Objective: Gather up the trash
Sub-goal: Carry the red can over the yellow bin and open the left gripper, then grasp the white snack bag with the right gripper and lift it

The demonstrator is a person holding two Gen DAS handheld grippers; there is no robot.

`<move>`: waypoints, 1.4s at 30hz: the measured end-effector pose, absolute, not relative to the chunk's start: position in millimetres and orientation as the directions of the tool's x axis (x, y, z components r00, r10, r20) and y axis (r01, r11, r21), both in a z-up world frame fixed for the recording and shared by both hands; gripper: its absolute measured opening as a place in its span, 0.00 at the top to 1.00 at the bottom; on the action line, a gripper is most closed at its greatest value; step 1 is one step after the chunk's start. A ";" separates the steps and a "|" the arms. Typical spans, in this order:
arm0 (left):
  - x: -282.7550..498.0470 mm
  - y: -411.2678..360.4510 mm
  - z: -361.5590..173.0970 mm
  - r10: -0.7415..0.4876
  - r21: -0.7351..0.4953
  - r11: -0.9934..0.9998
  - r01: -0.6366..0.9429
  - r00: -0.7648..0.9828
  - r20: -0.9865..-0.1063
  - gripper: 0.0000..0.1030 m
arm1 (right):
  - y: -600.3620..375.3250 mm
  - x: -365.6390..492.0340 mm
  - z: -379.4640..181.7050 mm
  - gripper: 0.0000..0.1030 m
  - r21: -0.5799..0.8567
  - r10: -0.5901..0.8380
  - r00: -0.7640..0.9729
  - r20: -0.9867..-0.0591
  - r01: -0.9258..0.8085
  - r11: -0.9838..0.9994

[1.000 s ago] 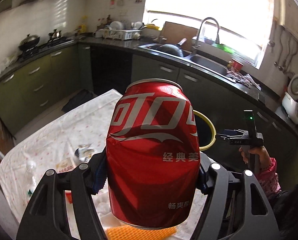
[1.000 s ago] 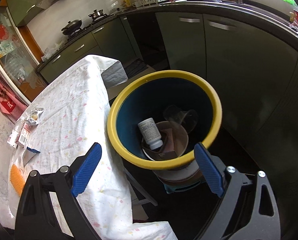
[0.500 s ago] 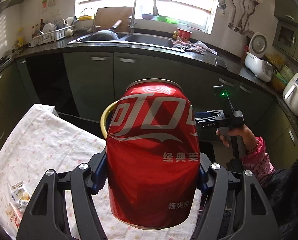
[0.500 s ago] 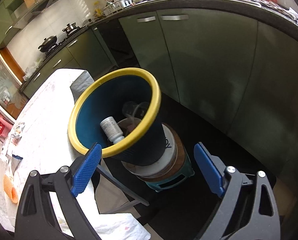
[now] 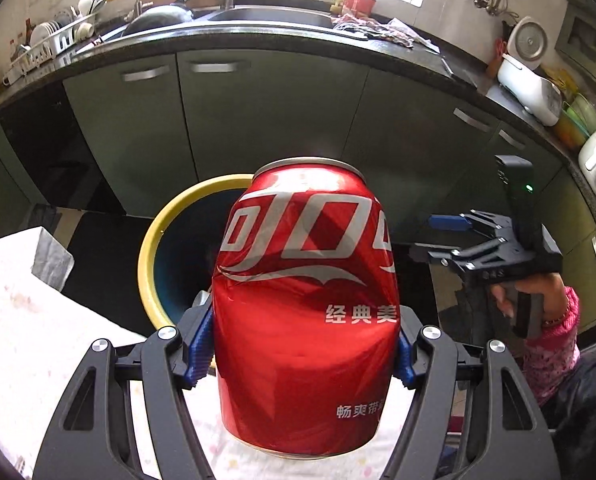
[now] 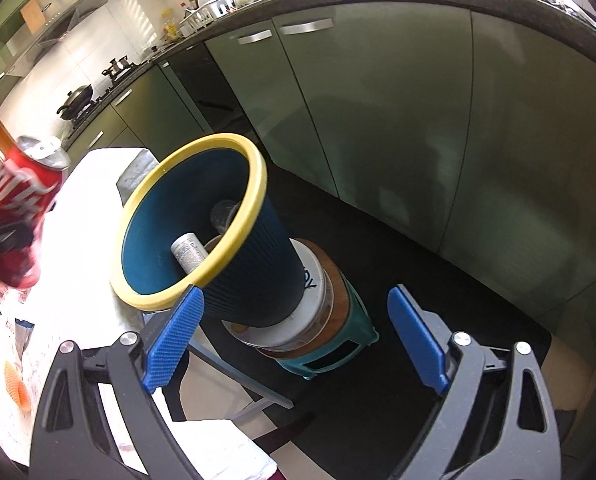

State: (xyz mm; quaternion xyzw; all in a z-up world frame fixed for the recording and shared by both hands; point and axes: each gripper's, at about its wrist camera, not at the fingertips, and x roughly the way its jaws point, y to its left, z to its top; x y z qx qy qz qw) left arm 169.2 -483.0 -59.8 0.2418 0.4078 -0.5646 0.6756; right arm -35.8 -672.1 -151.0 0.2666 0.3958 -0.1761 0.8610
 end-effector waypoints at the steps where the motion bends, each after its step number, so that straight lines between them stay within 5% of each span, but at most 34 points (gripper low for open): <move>1: 171.7 -489.8 -63.8 -0.559 -0.135 0.246 0.960 0.026 -0.829 0.34 | -672.8 -36.3 -151.4 0.14 0.319 -0.093 0.623 -0.777 0.516 0.795; 5: 179.6 -515.6 -77.6 -0.541 -0.124 0.260 0.958 0.038 -0.840 0.33 | -674.9 -36.9 -151.3 0.14 0.318 -0.094 0.621 -0.778 0.519 0.793; 8: 186.7 -523.6 -83.9 -0.533 -0.103 0.276 0.956 0.063 -0.844 0.13 | -673.0 -37.3 -149.6 0.14 0.319 -0.095 0.624 -0.776 0.517 0.795; 13: 193.1 -504.0 -66.1 -0.580 -0.139 0.315 0.939 0.074 -0.811 0.13 | -669.6 -38.5 -148.5 0.14 0.319 -0.091 0.627 -0.774 0.510 0.799; 21: 184.5 -372.9 11.0 -0.709 -0.143 0.456 0.878 0.261 -0.655 0.10 | -653.4 -22.2 -145.3 0.14 0.318 -0.053 0.630 -0.775 0.461 0.828; 27: 188.7 -209.7 24.6 -0.621 -0.146 0.720 0.679 0.536 -0.571 0.09 | -616.6 12.2 -130.1 0.14 0.274 -0.016 0.624 -0.781 0.366 0.889; 36: 192.8 -4.8 -15.9 -0.387 -0.173 0.919 0.353 0.736 -0.555 0.07 | -486.7 111.6 -79.6 0.14 0.193 0.161 0.611 -0.775 -0.014 0.981; 42: 203.2 40.5 -62.3 -0.283 -0.092 0.955 0.283 0.766 -0.578 0.05 | -370.4 178.6 -62.7 0.14 0.114 0.358 0.552 -0.753 -0.426 0.898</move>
